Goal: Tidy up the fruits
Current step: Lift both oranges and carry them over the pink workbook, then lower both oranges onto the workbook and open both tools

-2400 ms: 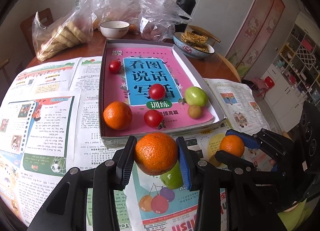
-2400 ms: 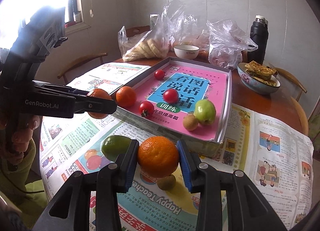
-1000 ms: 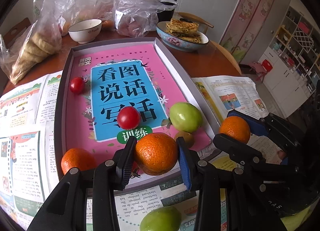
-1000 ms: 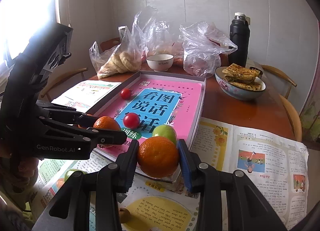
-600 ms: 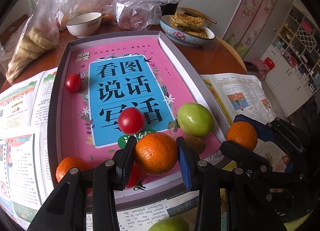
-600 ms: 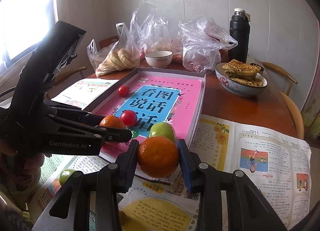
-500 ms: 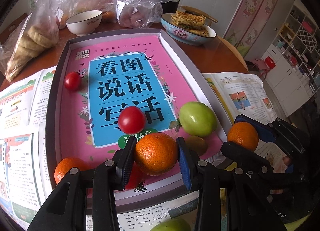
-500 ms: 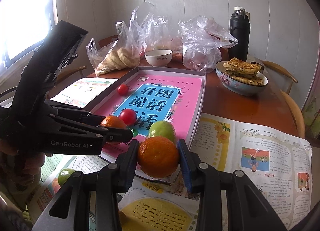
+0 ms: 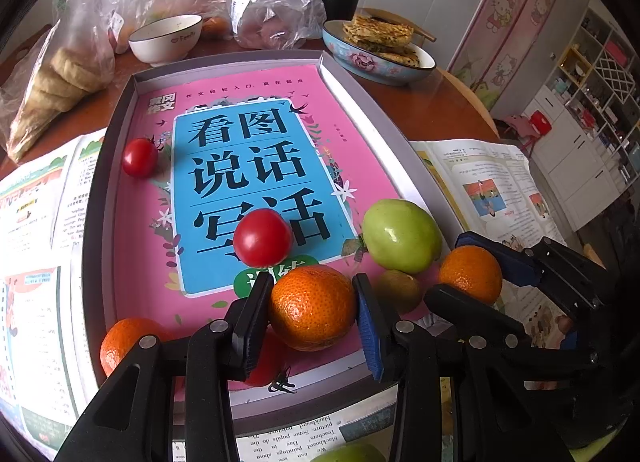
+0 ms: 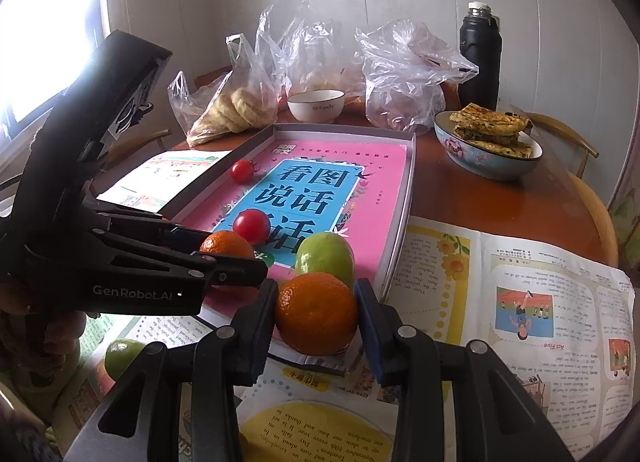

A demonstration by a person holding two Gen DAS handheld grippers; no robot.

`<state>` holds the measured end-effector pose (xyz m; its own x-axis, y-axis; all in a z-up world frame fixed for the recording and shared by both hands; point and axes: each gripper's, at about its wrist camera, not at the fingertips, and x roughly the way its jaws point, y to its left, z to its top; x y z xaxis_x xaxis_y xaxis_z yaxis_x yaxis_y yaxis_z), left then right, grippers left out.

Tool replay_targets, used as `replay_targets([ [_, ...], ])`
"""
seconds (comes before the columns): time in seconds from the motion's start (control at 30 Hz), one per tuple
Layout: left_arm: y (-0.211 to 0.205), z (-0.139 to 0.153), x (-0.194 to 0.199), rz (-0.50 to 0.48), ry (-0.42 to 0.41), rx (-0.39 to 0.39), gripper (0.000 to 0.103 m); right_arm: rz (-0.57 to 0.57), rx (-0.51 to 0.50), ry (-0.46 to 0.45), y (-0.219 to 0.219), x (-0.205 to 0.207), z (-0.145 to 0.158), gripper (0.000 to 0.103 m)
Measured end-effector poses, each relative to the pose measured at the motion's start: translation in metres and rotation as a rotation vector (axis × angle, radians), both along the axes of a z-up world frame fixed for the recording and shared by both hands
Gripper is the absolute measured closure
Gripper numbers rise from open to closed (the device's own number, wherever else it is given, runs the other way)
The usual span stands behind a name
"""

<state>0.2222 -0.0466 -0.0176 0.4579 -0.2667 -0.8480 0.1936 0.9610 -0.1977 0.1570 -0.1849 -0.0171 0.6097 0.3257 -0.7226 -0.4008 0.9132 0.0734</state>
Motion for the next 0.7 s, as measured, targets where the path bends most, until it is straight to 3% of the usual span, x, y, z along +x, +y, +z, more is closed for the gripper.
replay_targets([
  [0.7, -0.0031, -0.0022, 0.0043, 0.001, 0.005, 0.007, 0.061, 0.002, -0.035, 0.001, 0.0066, -0.0006, -0.0069, 0.063],
])
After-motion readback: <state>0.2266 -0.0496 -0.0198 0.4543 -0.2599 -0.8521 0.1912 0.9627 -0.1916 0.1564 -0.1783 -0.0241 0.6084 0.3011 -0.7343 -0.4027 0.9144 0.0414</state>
